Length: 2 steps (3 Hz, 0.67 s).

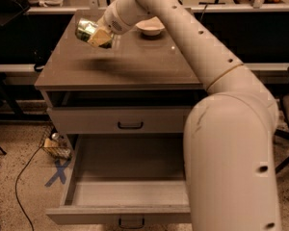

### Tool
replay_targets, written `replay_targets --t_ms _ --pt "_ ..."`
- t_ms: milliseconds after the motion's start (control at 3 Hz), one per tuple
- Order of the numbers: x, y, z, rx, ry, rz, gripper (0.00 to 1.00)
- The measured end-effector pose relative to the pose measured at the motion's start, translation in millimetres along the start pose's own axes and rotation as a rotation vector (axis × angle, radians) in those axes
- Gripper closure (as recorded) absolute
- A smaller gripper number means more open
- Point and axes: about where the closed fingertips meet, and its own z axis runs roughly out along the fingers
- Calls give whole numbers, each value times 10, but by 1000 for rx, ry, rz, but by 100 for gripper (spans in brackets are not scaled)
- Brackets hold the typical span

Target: Pick green can from middle drawer and place on counter

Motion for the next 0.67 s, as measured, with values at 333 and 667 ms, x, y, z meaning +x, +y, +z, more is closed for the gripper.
replay_targets --t_ms 333,667 --pt "113 -24 207 -36 11 33 4" --pt "180 -47 271 -52 14 52 0"
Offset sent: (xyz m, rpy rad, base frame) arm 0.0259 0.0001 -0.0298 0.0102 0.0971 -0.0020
